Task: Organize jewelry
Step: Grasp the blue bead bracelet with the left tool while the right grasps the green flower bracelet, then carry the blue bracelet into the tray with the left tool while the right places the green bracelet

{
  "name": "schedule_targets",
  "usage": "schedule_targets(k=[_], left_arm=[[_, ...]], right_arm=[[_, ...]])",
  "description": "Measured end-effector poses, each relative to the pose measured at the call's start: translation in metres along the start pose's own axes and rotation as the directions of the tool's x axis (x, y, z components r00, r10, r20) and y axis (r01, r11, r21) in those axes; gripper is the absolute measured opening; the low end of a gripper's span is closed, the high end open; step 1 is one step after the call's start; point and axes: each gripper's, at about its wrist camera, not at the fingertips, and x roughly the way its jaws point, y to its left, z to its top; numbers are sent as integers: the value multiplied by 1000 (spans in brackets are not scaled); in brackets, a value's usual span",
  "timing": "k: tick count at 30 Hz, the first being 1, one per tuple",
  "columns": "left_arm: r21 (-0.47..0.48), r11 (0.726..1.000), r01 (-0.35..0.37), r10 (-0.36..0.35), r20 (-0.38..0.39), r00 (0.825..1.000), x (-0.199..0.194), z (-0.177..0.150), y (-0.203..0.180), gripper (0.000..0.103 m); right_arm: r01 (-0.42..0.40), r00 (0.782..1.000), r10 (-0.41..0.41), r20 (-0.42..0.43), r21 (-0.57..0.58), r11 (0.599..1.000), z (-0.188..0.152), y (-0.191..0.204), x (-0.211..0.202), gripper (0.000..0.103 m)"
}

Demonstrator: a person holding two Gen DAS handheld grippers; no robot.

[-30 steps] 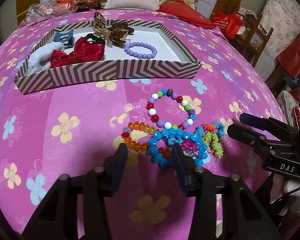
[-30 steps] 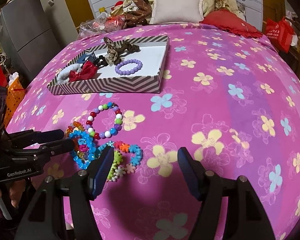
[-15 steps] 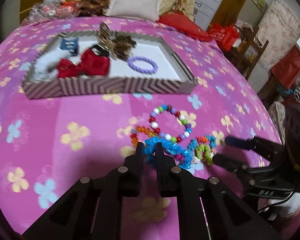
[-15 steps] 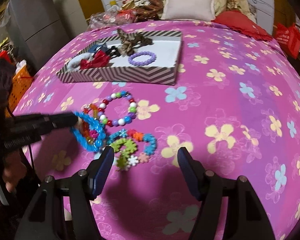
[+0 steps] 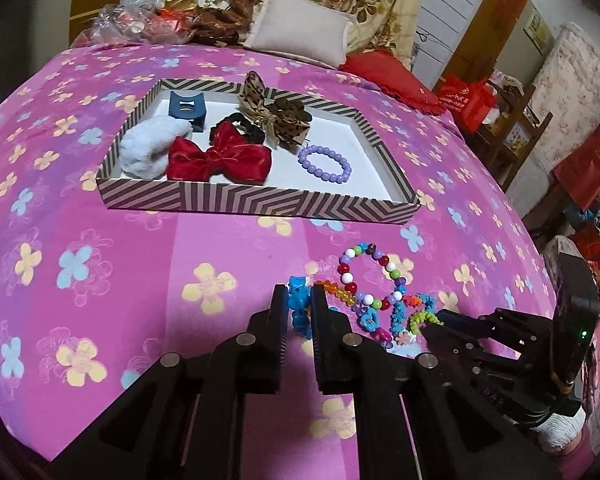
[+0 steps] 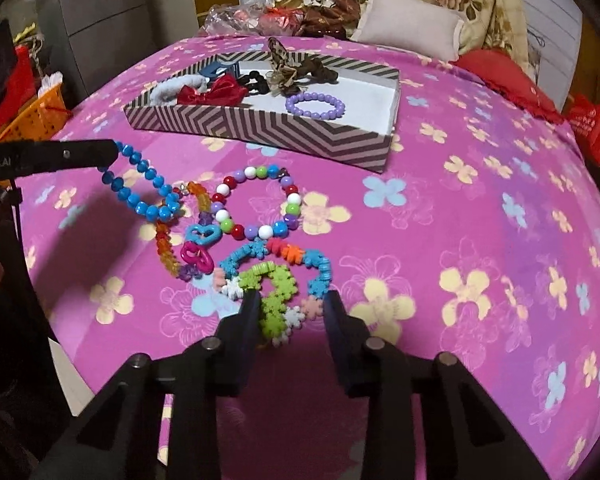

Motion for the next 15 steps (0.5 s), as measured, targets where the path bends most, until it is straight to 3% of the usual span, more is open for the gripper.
schedule_targets(k=[15], left_arm=[[-5,1000,-10,10,39,999,-16,7,1,8]], right_arm=[[-37,993,32,118,38,999,23,-12,-45,19]])
